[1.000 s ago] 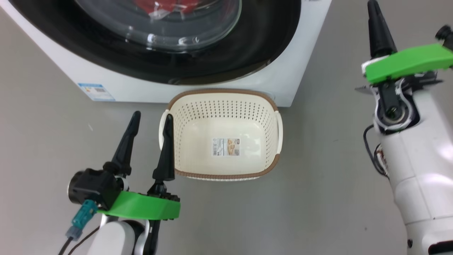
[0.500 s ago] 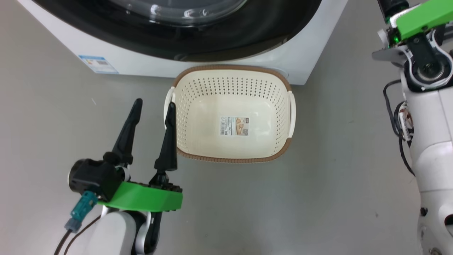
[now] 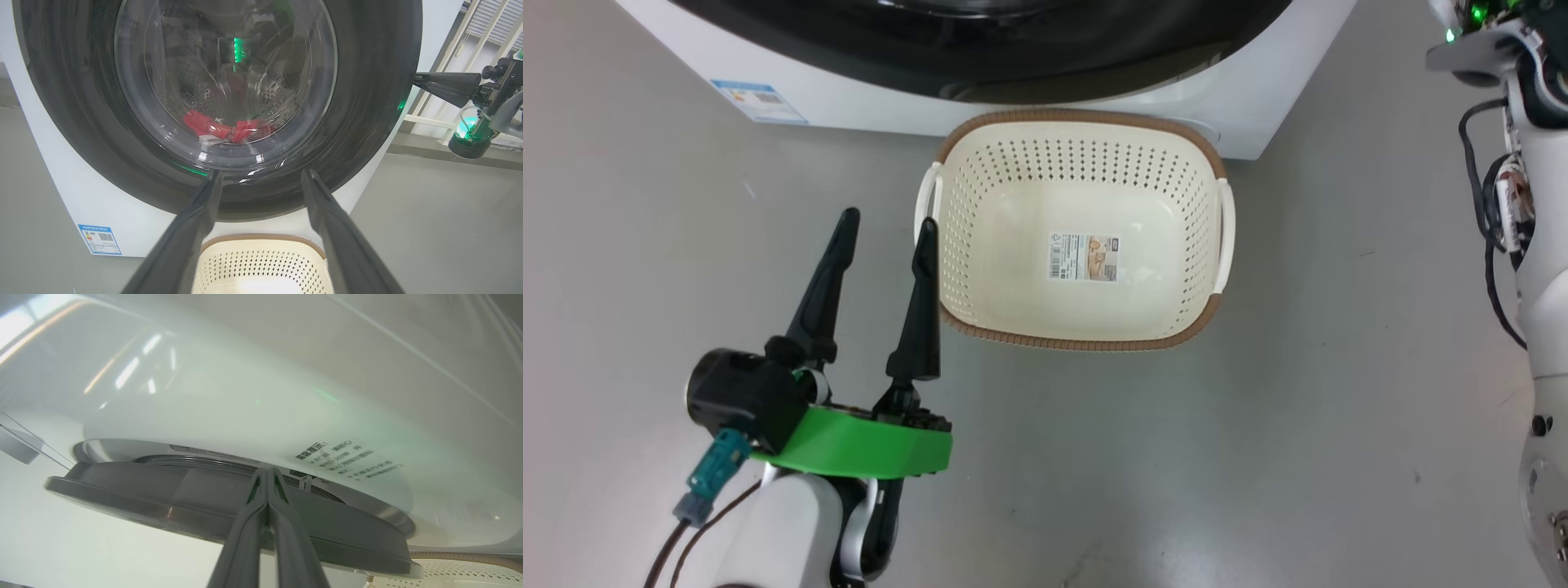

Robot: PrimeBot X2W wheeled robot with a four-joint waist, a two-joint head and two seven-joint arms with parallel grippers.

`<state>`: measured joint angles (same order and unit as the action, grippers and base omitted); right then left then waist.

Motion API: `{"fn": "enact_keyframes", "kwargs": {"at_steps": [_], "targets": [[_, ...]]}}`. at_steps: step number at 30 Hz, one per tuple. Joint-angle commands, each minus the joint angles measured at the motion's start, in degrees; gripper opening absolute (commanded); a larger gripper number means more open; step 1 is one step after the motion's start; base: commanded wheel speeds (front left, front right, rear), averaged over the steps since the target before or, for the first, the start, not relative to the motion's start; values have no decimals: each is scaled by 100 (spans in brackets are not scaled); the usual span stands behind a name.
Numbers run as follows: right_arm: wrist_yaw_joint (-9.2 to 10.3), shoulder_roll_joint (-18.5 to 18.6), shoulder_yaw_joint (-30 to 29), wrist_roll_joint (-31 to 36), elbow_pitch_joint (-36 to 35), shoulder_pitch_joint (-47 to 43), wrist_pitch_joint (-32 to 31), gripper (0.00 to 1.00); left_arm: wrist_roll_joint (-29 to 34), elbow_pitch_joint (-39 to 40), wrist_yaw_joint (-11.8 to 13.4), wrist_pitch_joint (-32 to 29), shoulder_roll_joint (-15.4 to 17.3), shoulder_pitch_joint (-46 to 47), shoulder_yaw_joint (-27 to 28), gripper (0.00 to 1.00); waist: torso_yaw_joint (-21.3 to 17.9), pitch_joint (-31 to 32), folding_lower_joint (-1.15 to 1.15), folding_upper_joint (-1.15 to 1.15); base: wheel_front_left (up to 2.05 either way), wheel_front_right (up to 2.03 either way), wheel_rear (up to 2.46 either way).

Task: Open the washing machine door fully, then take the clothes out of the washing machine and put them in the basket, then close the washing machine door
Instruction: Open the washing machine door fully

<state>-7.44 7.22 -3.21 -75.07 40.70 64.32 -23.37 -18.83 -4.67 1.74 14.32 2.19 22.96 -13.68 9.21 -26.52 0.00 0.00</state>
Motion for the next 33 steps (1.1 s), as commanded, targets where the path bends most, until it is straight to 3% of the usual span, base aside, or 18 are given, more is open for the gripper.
{"fn": "enact_keyframes", "kwargs": {"at_steps": [1, 16, 33], "targets": [[-5, -65, 43, -11, -105, 239, -86, 0, -38, 177, 33, 65, 82, 96, 124, 100, 64, -112, 0, 0, 0, 0, 0], [-5, -64, 95, 41, 220, 784, -631, 0, -58, 196, 10, 67, 73, 199, 90, 100, 223, -338, 0, 0, 0, 0, 0], [-5, -171, 301, 93, 63, 523, -1129, 0, -77, 103, 33, 67, 69, 213, 110, 100, 101, -233, 0, 0, 0, 0, 0]]}}
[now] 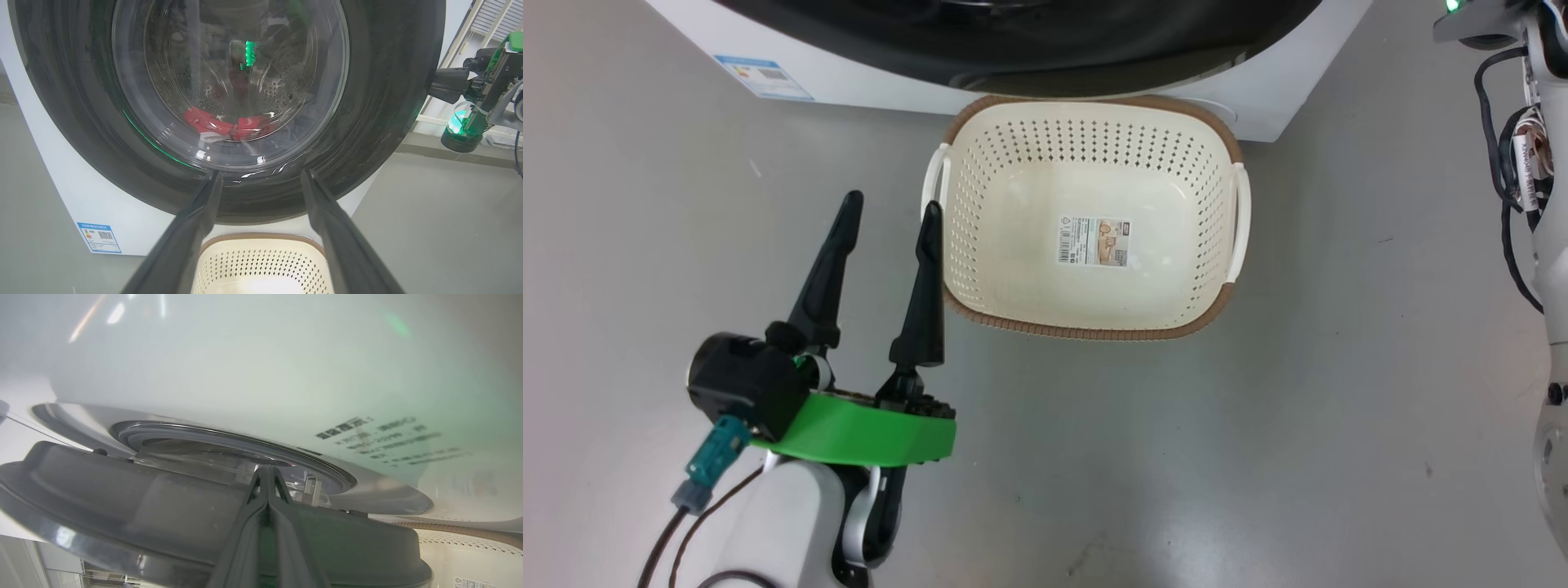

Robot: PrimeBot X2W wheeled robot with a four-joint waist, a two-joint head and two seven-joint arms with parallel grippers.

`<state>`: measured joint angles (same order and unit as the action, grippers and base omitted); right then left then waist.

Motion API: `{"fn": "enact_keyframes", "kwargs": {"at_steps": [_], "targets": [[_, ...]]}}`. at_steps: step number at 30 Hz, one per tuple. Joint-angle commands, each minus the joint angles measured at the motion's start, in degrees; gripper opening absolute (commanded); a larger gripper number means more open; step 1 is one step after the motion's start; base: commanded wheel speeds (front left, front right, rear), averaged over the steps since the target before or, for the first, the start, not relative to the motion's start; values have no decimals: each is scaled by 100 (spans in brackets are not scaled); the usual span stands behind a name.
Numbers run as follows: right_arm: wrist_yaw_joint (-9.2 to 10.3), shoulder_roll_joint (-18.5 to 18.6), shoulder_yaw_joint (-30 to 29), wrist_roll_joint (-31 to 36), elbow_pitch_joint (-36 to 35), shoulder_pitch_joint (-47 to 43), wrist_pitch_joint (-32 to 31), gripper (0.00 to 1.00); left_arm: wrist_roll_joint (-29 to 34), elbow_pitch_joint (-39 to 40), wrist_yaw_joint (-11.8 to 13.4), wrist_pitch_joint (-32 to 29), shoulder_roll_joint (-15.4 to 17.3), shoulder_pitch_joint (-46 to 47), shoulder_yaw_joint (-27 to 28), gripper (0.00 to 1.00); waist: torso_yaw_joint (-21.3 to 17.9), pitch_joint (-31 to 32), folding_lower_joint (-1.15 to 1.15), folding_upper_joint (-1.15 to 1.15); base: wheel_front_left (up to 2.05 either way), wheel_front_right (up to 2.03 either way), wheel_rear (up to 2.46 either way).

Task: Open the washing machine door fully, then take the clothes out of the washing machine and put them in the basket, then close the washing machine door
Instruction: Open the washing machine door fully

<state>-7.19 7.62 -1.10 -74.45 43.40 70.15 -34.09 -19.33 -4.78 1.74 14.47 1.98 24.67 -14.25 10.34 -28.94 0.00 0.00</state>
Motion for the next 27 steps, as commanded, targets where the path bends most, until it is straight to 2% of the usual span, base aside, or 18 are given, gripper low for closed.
{"fn": "enact_keyframes", "kwargs": {"at_steps": [1, 27], "targets": [[-30, -220, 103, 30, -222, -84, -82, 0, -23, 110, 35, 52, 90, 41, 169, 100, -24, 17, 0, 0, 0, 0, 0], [-30, -418, 326, -255, -747, -955, -284, 0, 17, -59, 42, 52, 90, -52, 199, 100, -166, 389, 0, 0, 0, 0, 0]]}}
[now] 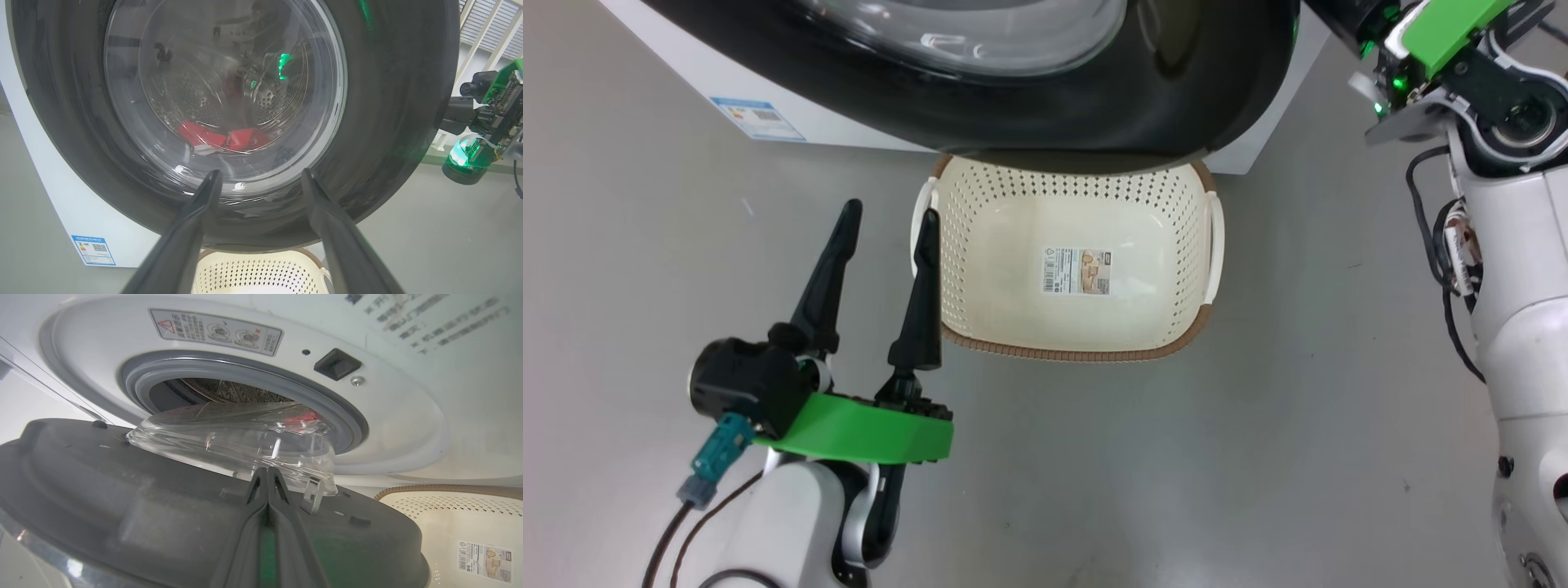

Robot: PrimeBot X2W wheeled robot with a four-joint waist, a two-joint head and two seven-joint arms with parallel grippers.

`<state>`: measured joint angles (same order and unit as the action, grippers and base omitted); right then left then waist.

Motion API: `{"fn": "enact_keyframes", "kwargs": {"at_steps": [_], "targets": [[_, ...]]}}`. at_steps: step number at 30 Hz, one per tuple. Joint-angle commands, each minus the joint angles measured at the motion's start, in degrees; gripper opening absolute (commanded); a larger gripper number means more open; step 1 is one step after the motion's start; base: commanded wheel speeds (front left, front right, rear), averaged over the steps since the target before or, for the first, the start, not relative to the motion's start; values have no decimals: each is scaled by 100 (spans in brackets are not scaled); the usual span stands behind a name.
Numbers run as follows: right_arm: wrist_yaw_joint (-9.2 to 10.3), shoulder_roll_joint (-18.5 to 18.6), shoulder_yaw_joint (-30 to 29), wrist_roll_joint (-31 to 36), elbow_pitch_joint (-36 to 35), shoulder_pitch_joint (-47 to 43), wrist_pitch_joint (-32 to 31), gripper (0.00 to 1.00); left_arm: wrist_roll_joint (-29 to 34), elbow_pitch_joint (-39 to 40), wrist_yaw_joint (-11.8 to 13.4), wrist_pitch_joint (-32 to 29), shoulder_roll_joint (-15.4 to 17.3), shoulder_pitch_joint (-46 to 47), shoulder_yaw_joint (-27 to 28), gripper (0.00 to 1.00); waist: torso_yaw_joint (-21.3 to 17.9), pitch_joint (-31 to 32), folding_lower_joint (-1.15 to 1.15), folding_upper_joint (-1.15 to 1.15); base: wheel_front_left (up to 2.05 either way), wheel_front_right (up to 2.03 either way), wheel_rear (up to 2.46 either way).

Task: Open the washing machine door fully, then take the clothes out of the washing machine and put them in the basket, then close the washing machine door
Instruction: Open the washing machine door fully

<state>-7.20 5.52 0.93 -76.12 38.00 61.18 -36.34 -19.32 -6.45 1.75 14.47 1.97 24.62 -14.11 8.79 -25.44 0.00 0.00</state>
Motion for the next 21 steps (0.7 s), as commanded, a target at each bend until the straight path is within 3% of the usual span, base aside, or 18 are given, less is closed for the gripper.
{"fn": "enact_keyframes", "kwargs": {"at_steps": [1, 21], "targets": [[-29, -213, 145, -102, -233, -100, -71, 0, 18, 98, 41, 52, 91, -57, 193, 100, -18, 67, 0, 0, 0, 0, 0], [-29, -254, 481, -371, -541, -783, -290, 0, -8, 4, 74, 52, 91, -259, 256, 100, -184, 341, 0, 0, 0, 0, 0]]}}
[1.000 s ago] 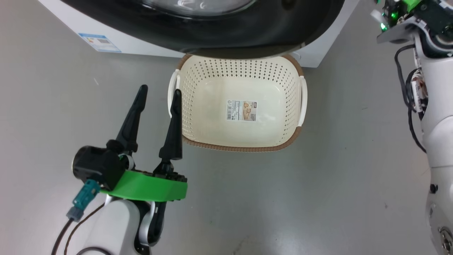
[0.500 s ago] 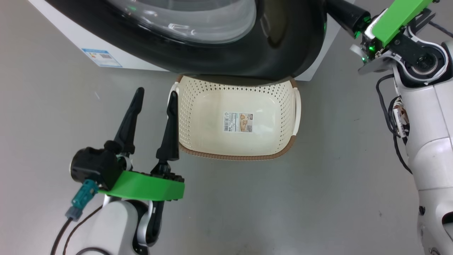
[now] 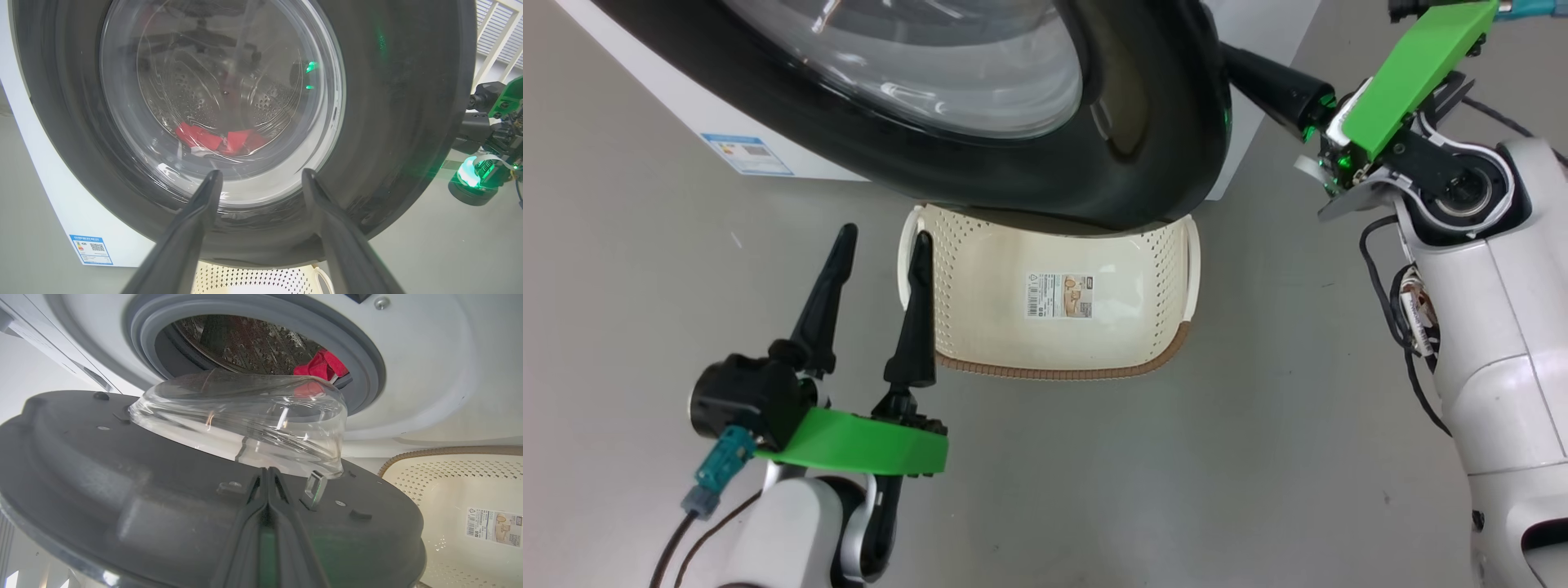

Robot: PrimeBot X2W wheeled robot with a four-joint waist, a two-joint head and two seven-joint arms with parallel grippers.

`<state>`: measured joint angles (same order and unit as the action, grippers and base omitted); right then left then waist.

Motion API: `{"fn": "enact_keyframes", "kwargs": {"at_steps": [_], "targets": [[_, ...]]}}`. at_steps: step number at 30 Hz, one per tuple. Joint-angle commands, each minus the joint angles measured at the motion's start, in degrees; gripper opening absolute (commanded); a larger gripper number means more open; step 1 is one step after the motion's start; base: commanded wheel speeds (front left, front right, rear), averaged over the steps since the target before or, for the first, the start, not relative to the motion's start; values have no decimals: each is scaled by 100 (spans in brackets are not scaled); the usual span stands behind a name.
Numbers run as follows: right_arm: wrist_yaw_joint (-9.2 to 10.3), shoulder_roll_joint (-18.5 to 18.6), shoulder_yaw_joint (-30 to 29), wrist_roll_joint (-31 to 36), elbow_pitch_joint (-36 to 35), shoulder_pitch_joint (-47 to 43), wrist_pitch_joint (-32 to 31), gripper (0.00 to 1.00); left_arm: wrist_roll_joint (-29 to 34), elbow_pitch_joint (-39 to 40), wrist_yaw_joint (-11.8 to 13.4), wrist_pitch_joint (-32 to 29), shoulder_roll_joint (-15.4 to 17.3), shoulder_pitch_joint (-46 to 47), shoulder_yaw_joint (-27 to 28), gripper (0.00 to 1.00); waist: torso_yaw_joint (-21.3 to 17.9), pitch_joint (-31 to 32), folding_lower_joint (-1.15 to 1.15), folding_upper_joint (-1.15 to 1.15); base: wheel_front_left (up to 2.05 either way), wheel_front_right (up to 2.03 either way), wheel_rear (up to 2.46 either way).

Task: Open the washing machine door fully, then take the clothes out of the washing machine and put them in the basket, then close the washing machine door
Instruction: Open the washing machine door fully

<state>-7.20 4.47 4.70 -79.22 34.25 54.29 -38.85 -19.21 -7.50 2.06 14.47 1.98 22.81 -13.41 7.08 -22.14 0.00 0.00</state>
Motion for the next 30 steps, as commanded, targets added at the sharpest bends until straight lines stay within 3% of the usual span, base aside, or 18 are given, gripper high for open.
{"fn": "enact_keyframes", "kwargs": {"at_steps": [1, 12, 13, 15, 17, 24, 30], "targets": [[-29, -150, 120, -73, -165, -110, -38, 0, -21, 99, 45, 52, 90, -83, 186, 100, -23, 22, 0, 0, 0, 0, 0], [-29, -156, 177, -66, -384, -235, 427, 0, -65, 74, 52, 52, 90, -135, 137, 100, -80, 85, 0, 0, 0, 0, 0], [-29, -156, 209, -11, -450, -251, 502, 22, -67, 81, 53, 52, 90, -138, 134, 100, -83, 82, 0, 0, 0, 0, 0], [-29, -150, 246, 81, -594, -297, 671, 88, -70, 89, 48, 52, 99, -132, 130, 100, -88, 73, 0, 0, 0, 0, 0], [-29, -100, 277, 211, -763, -353, 892, 100, -79, 95, 43, 52, 111, -113, 140, 100, -93, 59, 0, 0, 0, 0, 0], [-29, 162, 308, 806, -1096, -561, 2010, 100, -107, 185, 54, 52, 126, -115, 195, 100, -143, 5, 0, 0, 0, 0, 0], [-29, 537, 668, 1857, -1222, -775, 3216, 100, -97, 301, 93, 52, 155, -158, 245, 100, -227, -23, 0, 0, 0, 0, 0]]}}
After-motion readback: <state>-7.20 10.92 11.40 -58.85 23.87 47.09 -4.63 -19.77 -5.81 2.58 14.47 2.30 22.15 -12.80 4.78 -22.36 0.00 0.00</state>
